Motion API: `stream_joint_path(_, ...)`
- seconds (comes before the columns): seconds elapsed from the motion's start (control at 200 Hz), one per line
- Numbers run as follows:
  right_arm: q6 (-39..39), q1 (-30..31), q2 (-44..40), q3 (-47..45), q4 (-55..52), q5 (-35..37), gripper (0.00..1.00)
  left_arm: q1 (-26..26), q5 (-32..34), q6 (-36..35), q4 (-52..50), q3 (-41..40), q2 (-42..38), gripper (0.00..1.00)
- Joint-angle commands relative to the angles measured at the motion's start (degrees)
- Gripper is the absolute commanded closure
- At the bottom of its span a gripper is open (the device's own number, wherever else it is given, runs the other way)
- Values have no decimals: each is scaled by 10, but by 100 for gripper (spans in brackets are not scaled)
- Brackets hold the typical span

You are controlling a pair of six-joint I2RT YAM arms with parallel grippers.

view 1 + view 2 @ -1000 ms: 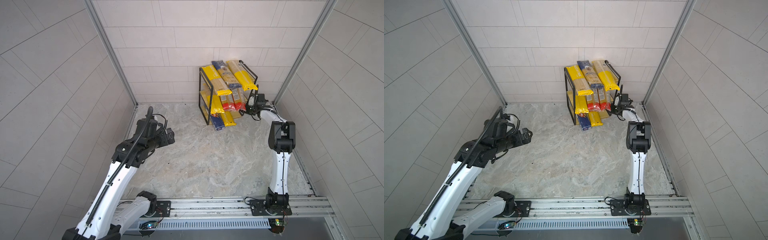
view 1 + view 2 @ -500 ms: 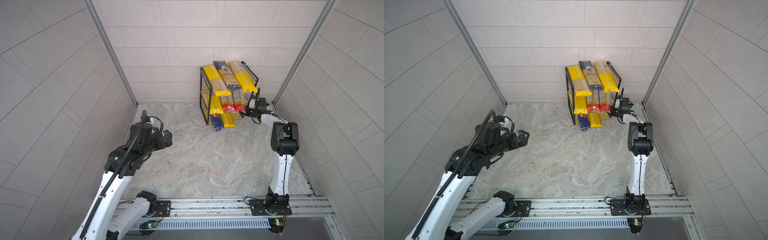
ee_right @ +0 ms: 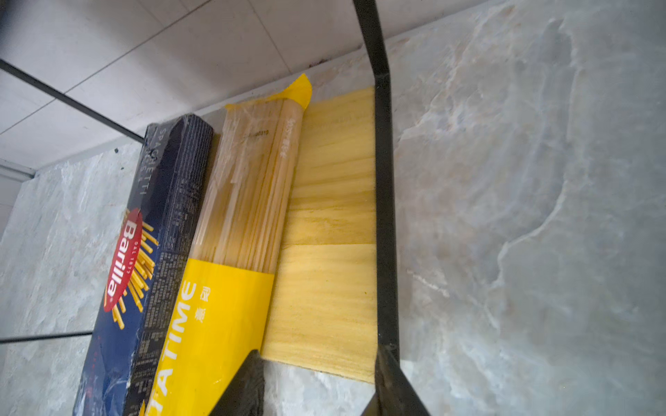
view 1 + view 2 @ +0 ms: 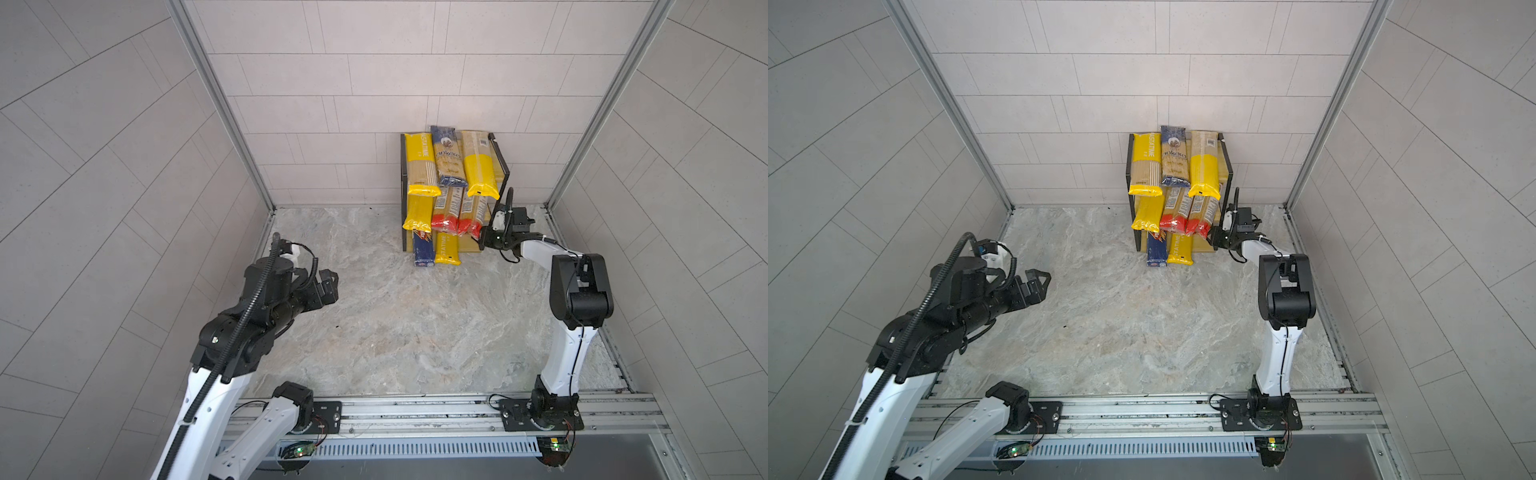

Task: Arrange pasta packages on shelves
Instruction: Rotate the shelf at the top-center of the table, then reset both arms

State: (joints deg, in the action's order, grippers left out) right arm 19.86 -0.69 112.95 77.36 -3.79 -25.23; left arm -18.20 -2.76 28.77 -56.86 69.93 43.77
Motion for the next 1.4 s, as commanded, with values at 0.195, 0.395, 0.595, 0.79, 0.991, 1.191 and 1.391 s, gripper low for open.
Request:
stream_joint_path(0.195, -1, 34, -124, -26, -135, -38, 43, -3, 0, -15, -22, -23, -26, 1)
stream_joint_path(0.395, -41, 33, -248, -92, -211, 24, 1, -3, 21, 13, 12, -65, -39, 0)
stream_joint_path(0.595, -32, 68, -403, -202, -227, 156, 1, -3, 190, 62, 75, -136, -15, 1)
stream_joint_path(0.79, -73, 189, -524, -329, -150, 328, 1, -29, 387, 53, 278, -255, -13, 1)
stream_joint_path(0.991, -118, 191, -644, -509, 37, 386, 1, -42, 492, -15, 374, -268, 109, 1)
stream_joint_path(1.191, -136, 172, -626, -542, 133, 466, 1, -47, 598, -39, 488, -297, 242, 2)
stream_joint_path(1.391, -102, 90, -513, -516, 201, 473, 1, -45, 571, -138, 706, -397, 219, 2)
